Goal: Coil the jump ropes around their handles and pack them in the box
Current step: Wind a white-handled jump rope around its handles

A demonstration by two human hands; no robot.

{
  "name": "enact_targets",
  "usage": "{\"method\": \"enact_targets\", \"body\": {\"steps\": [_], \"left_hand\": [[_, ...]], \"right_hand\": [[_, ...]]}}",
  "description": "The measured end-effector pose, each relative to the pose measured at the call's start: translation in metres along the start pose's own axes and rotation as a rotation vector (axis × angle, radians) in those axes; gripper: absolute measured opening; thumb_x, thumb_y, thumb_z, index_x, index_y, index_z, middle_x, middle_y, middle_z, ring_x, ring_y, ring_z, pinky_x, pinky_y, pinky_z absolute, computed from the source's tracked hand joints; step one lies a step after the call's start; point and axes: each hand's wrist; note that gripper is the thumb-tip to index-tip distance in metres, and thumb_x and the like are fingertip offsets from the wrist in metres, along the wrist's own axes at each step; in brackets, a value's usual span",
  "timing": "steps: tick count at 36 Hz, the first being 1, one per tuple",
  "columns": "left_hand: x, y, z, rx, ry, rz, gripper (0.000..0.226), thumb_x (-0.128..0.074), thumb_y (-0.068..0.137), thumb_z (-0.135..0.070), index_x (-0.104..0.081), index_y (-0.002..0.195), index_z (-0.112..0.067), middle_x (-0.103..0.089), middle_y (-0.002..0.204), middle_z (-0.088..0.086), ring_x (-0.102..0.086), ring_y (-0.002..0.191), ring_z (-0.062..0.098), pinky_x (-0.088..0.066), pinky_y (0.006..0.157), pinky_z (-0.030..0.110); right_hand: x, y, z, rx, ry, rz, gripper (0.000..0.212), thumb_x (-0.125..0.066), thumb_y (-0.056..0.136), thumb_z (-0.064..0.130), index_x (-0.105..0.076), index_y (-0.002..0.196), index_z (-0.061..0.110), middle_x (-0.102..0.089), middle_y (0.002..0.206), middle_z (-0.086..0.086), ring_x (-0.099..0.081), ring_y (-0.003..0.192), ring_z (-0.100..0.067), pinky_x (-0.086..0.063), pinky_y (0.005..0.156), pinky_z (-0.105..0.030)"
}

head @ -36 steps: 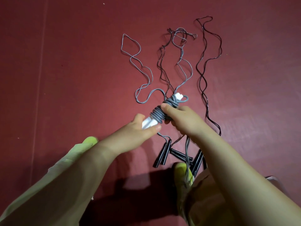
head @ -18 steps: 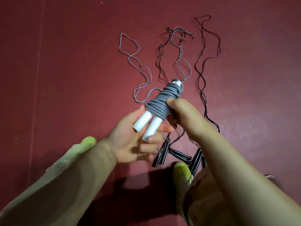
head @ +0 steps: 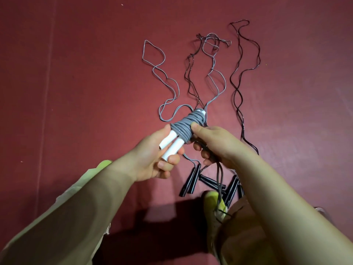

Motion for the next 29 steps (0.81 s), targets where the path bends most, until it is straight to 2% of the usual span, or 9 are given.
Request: {"method": "enact_targets", "body": {"steps": [5,8,12,14,16,19,22,24,29], "left_hand": [[0.000,0.002,0.002,-0.054,0.029,-0.054,0.064,-0.023,0.091,-0.067,-0.058,0.079,-0.014,-0.041,0.054,-0.003,-0.023,0.037,0.009,-0.032,0.052,0.025],[-0.002,0.003,0.002,-0.100,0.064,-0.107,0.064,-0.024,0.092,-0.065,-0.058,0.079,-0.013,-0.041,0.054,-0.002,-0.024,0.037,0.010,-0.033,0.051,0.025],[-0.001,0.008,0.004,-0.193,0.251,-0.271,0.059,-0.028,0.094,-0.061,-0.059,0.080,-0.013,-0.044,0.050,-0.004,-0.028,0.038,0.011,-0.036,0.050,0.023],[0.002,0.012,0.007,-0.223,0.361,-0.334,0.058,-0.036,0.088,-0.066,-0.060,0.082,-0.013,-0.047,0.051,-0.006,-0.032,0.036,0.010,-0.038,0.054,0.025],[0.006,0.015,0.009,-0.235,0.446,-0.379,0.065,-0.035,0.073,-0.073,-0.062,0.082,-0.014,-0.050,0.054,-0.006,-0.038,0.036,0.008,-0.040,0.057,0.027],[0.010,0.017,0.012,-0.279,0.627,-0.483,0.070,-0.032,0.068,-0.074,-0.061,0.081,-0.012,-0.054,0.064,-0.002,-0.048,0.054,0.018,-0.045,0.066,0.036],[0.013,0.018,0.013,-0.330,0.798,-0.560,0.055,-0.044,0.080,-0.065,-0.053,0.073,-0.011,-0.054,0.069,0.003,-0.049,0.068,0.025,-0.043,0.068,0.038],[0.012,0.017,0.012,-0.356,0.849,-0.540,0.041,-0.054,0.090,-0.049,-0.054,0.077,-0.010,-0.053,0.072,0.002,-0.046,0.069,0.023,-0.038,0.064,0.035],[0.013,0.016,0.013,-0.370,0.784,-0.529,0.031,-0.067,0.080,-0.046,-0.059,0.087,-0.017,-0.058,0.076,-0.001,-0.050,0.068,0.019,-0.042,0.065,0.036]], "right_hand": [[-0.001,0.002,-0.002,-0.009,-0.033,-0.035,0.048,-0.041,0.098,0.052,-0.063,0.082,0.013,-0.045,0.059,0.004,-0.037,0.040,-0.008,-0.041,0.043,-0.021],[-0.002,0.004,-0.003,-0.016,-0.041,-0.067,0.051,-0.042,0.097,0.054,-0.061,0.075,0.011,-0.044,0.054,0.004,-0.038,0.039,-0.009,-0.044,0.048,-0.025],[-0.005,0.007,-0.004,-0.037,-0.123,-0.129,0.058,-0.040,0.094,0.060,-0.056,0.070,0.009,-0.045,0.050,0.000,-0.042,0.039,-0.015,-0.042,0.053,-0.030],[-0.006,0.008,-0.005,-0.059,-0.154,-0.139,0.064,-0.036,0.093,0.064,-0.057,0.071,0.008,-0.049,0.052,0.000,-0.049,0.040,-0.016,-0.044,0.059,-0.033],[-0.006,0.008,-0.005,-0.084,-0.142,-0.128,0.067,-0.033,0.092,0.067,-0.060,0.075,0.007,-0.050,0.056,-0.001,-0.054,0.041,-0.017,-0.045,0.065,-0.036],[-0.006,0.008,-0.005,-0.090,-0.107,-0.120,0.070,-0.034,0.091,0.067,-0.063,0.084,0.004,-0.047,0.057,-0.002,-0.049,0.040,-0.017,-0.045,0.060,-0.032],[-0.005,0.008,-0.004,-0.077,-0.123,-0.128,0.070,-0.036,0.090,0.068,-0.065,0.084,0.004,-0.042,0.051,0.003,-0.036,0.038,-0.013,-0.033,0.047,-0.022],[-0.004,0.009,-0.006,-0.068,-0.176,-0.140,0.070,-0.036,0.088,0.071,-0.066,0.078,0.008,-0.041,0.046,0.008,-0.034,0.039,-0.012,-0.029,0.045,-0.024],[-0.005,0.010,-0.010,-0.023,-0.268,-0.190,0.059,-0.043,0.088,0.067,-0.064,0.071,0.014,-0.044,0.039,0.011,-0.038,0.038,-0.007,-0.032,0.051,-0.026]]}}
Point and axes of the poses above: each hand's wrist, its own y-axis towards the middle knuckle, its own x-axis out of the back of the hand, z = x × y
